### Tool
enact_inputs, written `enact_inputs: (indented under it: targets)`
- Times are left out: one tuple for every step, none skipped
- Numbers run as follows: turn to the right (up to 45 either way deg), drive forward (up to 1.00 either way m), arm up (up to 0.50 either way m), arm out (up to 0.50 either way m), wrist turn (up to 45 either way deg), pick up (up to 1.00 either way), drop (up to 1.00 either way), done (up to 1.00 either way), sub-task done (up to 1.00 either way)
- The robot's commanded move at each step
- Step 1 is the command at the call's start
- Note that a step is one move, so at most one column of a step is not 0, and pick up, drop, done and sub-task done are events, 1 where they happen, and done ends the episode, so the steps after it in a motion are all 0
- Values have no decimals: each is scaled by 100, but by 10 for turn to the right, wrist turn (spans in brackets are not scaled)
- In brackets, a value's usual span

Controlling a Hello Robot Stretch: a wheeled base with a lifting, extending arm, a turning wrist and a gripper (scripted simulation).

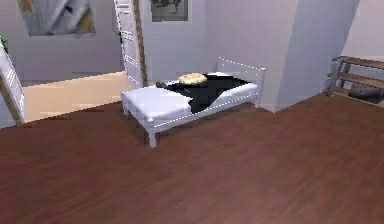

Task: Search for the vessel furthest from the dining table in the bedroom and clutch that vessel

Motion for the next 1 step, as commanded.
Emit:
enact_inputs:
  targets:
    - [0,50,0,0,0,0,0,0,0]
